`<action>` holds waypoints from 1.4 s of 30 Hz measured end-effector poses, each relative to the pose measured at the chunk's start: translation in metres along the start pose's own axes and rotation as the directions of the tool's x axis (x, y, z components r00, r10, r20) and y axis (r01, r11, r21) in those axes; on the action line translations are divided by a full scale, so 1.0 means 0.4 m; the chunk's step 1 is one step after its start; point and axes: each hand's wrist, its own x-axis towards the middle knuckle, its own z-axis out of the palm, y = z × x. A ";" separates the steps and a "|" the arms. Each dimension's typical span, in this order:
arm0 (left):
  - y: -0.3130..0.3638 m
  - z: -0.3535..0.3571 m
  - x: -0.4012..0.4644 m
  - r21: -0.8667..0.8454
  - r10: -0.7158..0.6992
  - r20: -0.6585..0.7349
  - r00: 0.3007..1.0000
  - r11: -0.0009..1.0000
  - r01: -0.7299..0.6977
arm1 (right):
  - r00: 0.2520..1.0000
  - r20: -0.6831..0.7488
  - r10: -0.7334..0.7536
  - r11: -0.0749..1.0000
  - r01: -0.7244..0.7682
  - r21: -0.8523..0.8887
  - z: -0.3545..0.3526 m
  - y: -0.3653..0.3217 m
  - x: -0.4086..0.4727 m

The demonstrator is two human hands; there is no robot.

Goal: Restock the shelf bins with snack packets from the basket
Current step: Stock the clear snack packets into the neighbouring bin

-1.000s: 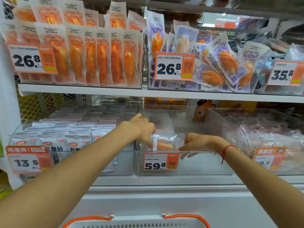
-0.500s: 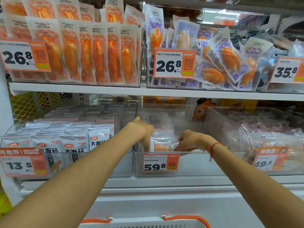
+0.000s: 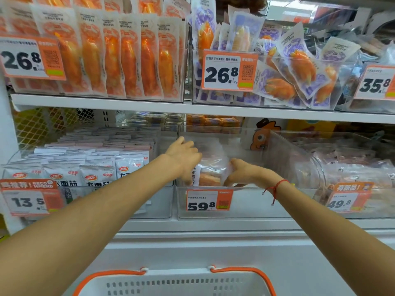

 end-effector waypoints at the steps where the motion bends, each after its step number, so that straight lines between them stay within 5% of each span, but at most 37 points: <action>1: -0.008 -0.004 -0.003 0.001 0.003 0.081 0.997 1.000 -0.003 | 0.997 0.068 0.024 1.000 -0.024 -0.006 -0.013 -0.007 -0.006; 5: -0.032 -0.002 -0.018 -0.047 -0.016 0.273 0.962 0.998 0.030 | 0.984 0.174 0.031 0.999 -0.034 0.015 -0.045 -0.003 -0.006; 9: -0.020 0.009 -0.040 -0.107 0.005 0.217 0.976 0.994 0.018 | 0.987 0.060 -0.152 0.965 0.161 -0.209 -0.034 -0.008 0.000; 13: -0.015 0.004 -0.039 -0.109 -0.014 0.245 0.969 0.993 0.042 | 0.984 0.039 -0.176 0.893 0.177 -0.414 -0.024 -0.017 0.016; 23: -0.011 0.033 -0.039 -0.118 -0.074 0.081 0.994 0.990 0.083 | 0.990 -0.023 -0.136 0.946 0.122 -0.301 -0.005 -0.019 0.050; 31: -0.004 0.012 -0.059 -0.107 -0.087 0.088 0.992 0.990 0.096 | 0.997 -0.010 -0.078 0.898 0.066 -0.435 0.024 -0.028 0.007; 37: 0.011 0.001 -0.140 -0.367 -0.211 -0.267 0.940 0.925 0.103 | 0.898 -0.342 -0.276 0.948 0.196 -0.250 0.067 -0.028 -0.073; 42: 0.046 0.028 -0.236 -0.664 -0.438 -0.287 0.852 0.732 0.153 | 0.786 -0.497 -0.369 0.924 0.368 -0.104 0.132 -0.037 -0.148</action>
